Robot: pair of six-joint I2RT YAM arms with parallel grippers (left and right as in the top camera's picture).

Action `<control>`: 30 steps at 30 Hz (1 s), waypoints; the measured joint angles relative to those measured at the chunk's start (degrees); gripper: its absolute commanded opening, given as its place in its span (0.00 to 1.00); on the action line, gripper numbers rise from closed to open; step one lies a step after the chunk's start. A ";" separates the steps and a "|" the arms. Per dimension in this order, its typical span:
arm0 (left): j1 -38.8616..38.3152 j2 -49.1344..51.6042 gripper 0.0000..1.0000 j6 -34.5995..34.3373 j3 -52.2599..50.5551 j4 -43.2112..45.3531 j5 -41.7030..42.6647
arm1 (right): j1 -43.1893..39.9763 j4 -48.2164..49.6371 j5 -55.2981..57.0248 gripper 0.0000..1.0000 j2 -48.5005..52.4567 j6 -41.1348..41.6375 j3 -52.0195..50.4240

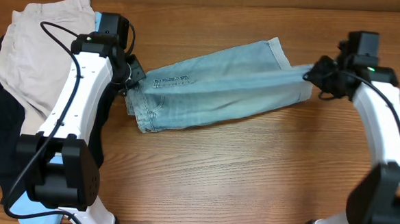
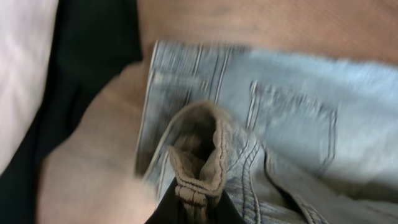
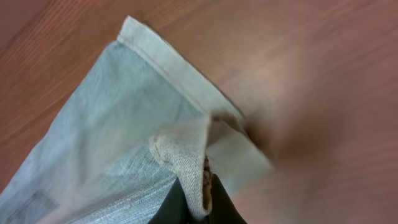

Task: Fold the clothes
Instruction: 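Lift the shorts and fold one leg over the other lengthwise, then lower the folded shorts flat and release both grippers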

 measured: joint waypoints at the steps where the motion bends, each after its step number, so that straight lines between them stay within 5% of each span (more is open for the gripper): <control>1: 0.00 0.00 0.04 -0.11 -0.48 1.62 -0.44 | 0.52 2.58 0.07 0.04 1.70 -0.13 0.00; 6: 0.04 0.00 0.06 -1.36 -1.27 8.04 -4.07 | 3.63 15.19 1.09 0.07 6.27 -0.31 0.04; 7: 0.07 0.00 0.21 -1.81 -1.31 9.49 -5.09 | 4.55 18.27 1.38 0.29 6.86 -0.44 0.04; 9: 0.15 0.00 0.70 -2.45 -1.36 12.20 -6.69 | 6.01 23.82 2.21 1.00 7.50 -0.55 0.09; 10: 0.28 0.00 1.00 -2.64 -1.38 13.79 -7.45 | 6.86 26.91 2.75 1.00 7.78 -0.63 0.09; 16: 0.94 0.00 1.00 -2.43 -1.36 18.95 -9.86 | 8.57 28.48 4.31 1.00 7.98 -1.22 0.50; 24: 2.78 0.00 1.00 0.11 0.46 10.97 -7.13 | 4.85 11.67 4.68 1.00 7.98 -2.23 0.70; 30: 4.04 -0.04 1.00 3.10 2.29 6.43 -4.68 | 3.52 7.76 4.20 0.83 9.94 -6.93 0.72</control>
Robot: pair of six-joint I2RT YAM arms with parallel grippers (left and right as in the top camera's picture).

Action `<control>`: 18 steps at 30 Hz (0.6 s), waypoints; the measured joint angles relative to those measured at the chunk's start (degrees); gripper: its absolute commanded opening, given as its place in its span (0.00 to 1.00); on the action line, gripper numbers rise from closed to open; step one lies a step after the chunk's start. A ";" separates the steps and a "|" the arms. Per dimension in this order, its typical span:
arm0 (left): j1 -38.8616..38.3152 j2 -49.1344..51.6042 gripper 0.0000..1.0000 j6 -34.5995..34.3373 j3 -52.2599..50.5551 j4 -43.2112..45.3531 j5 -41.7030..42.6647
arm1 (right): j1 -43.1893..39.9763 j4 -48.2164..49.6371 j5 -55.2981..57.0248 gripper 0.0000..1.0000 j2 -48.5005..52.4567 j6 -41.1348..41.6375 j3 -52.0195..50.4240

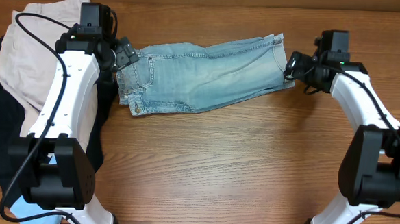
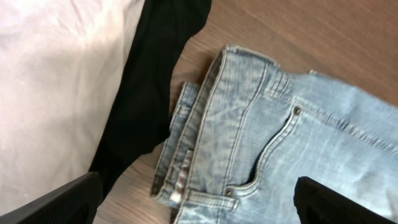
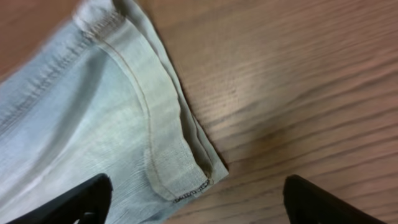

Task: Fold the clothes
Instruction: 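Lower the folded shorts flat and release both grippers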

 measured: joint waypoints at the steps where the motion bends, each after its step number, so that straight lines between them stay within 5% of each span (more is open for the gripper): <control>1: 0.00 0.00 1.00 0.35 0.00 -0.24 -0.02 | 0.11 0.02 -0.35 0.80 0.85 -0.50 0.00; 13: 0.00 0.00 1.00 1.84 0.00 -0.44 -0.04 | 0.52 0.20 -6.08 0.56 7.82 -2.45 0.00; 15: 0.00 0.00 1.00 1.84 0.00 -0.44 -0.04 | 0.87 0.42 -7.02 0.40 7.89 -2.34 0.00; 17: 0.00 0.02 1.00 1.84 0.00 -0.44 -0.04 | 1.27 0.87 -7.67 0.10 7.91 -2.73 0.00; 18: 0.00 0.07 1.00 1.84 0.00 -0.44 -0.04 | 1.40 1.11 -7.85 0.04 7.91 -2.71 0.00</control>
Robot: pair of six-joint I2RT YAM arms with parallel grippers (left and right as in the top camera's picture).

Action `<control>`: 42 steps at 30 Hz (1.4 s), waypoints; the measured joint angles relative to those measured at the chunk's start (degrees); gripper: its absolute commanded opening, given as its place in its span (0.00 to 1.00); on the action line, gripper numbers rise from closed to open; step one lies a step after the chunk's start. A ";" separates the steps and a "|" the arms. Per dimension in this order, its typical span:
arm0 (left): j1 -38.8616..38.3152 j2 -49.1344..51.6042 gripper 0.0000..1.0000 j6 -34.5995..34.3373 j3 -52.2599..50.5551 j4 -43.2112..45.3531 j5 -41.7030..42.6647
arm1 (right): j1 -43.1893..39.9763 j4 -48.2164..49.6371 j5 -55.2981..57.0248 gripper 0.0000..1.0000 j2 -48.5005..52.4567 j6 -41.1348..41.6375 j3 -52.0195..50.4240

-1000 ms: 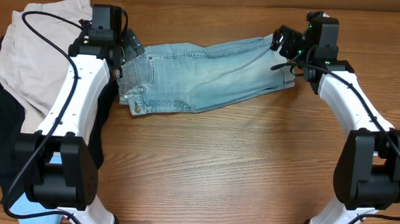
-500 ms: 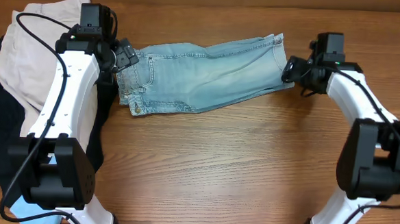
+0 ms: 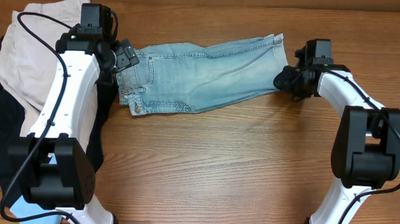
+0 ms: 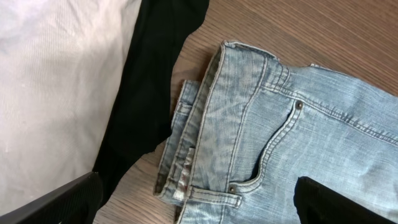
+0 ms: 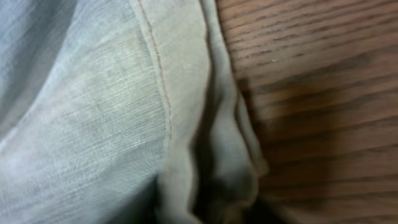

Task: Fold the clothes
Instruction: 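Lower the folded shorts flat and release both grippers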

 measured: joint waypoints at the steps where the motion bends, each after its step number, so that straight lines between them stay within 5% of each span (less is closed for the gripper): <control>1: 0.00 0.07 1.00 0.00 0.00 -0.04 0.00 | 0.20 0.04 -0.04 0.04 0.00 0.52 0.00; 9: 0.00 1.99 1.00 0.00 0.00 -1.88 0.00 | -3.58 -5.03 -2.08 0.04 -0.15 6.80 0.15; 17: 0.00 2.12 1.00 0.00 0.00 -1.90 0.00 | -18.45 -22.86 -0.92 0.07 -5.88 9.38 0.17; 25: 0.00 2.12 1.00 0.00 0.00 -2.21 0.00 | -21.05 -35.63 -1.86 0.42 -10.32 2.99 0.20; 30: 0.00 2.14 1.00 0.00 0.00 -2.73 0.02 | -20.72 -35.19 -1.75 0.81 -13.99 0.52 0.20; 42: 0.00 2.14 1.00 0.00 0.00 -3.39 0.00 | -20.72 -25.55 1.97 0.97 -19.39 -2.10 0.22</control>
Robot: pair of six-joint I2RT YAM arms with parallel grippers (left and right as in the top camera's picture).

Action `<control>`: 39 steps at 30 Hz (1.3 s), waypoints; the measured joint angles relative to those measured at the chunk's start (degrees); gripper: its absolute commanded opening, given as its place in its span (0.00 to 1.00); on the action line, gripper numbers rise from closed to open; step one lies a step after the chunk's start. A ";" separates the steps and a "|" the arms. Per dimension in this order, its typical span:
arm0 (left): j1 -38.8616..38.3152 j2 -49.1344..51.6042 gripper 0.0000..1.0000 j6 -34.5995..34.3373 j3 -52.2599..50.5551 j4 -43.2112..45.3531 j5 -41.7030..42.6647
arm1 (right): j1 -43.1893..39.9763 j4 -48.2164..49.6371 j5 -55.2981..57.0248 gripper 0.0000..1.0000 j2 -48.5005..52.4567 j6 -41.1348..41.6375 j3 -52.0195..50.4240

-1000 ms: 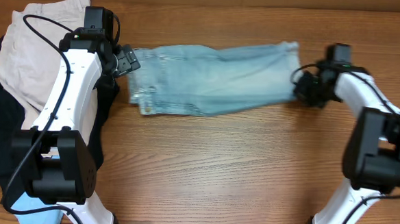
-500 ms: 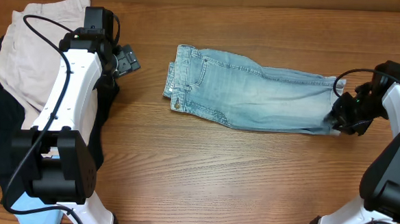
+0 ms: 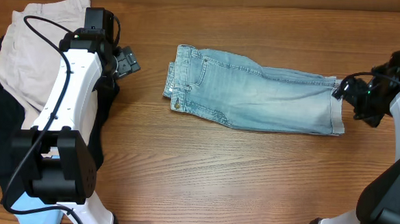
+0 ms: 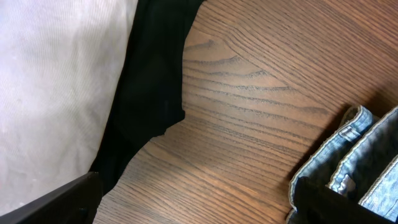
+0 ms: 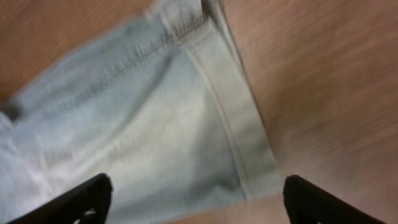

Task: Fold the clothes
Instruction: 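Lower the folded shorts flat and release both grippers, then grasp the waistband end with the left gripper and hem end with the right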

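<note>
Light blue jeans [image 3: 255, 98] lie flat and stretched across the wooden table, waistband [image 3: 180, 75] to the left, leg hem [image 3: 337, 114] to the right. My left gripper [image 3: 126, 61] is open, off to the left of the waistband; its wrist view shows bare wood between the fingers [image 4: 53, 202] and the jeans' waist corner [image 4: 357, 146] at the right edge. My right gripper [image 3: 348, 99] is open just over the hem, and the hem [image 5: 239, 134] lies between its spread fingers [image 5: 84, 198] with nothing gripped.
A pile of clothes fills the table's left end: a beige garment [image 3: 35, 45] on top, black cloth under and around it, and a light blue piece [image 3: 23, 211] at the front left corner. The black cloth [image 4: 149, 81] reaches close under my left gripper.
The jeans lay at the back with the waist under my left gripper; now they lie further right and nearer, stretched out. My right gripper is out at the far right, open. The left stayed put.
First both grippers were shut on the jeans, waist and hem, holding them stretched above the table. Then both were open with the jeans lying at the back. Then my right gripper was down close on the hem. Now the jeans lie further right, both grippers open.
</note>
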 measured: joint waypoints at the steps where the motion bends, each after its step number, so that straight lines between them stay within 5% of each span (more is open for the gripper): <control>1: 0.00 0.00 1.00 0.00 0.00 0.00 0.00 | 0.00 1.16 0.15 0.98 0.07 -0.74 0.00; 12: 0.00 0.07 1.00 3.08 0.00 1.09 0.24 | 0.02 4.17 -0.72 0.93 6.38 -8.28 0.00; 25: -0.02 7.28 1.00 29.42 0.00 10.43 20.79 | 4.04 2.99 -11.82 0.92 7.32 -13.11 0.00; 39: 0.00 12.70 1.00 33.20 0.00 12.46 32.98 | 9.79 2.69 -12.72 1.00 7.32 -13.70 0.00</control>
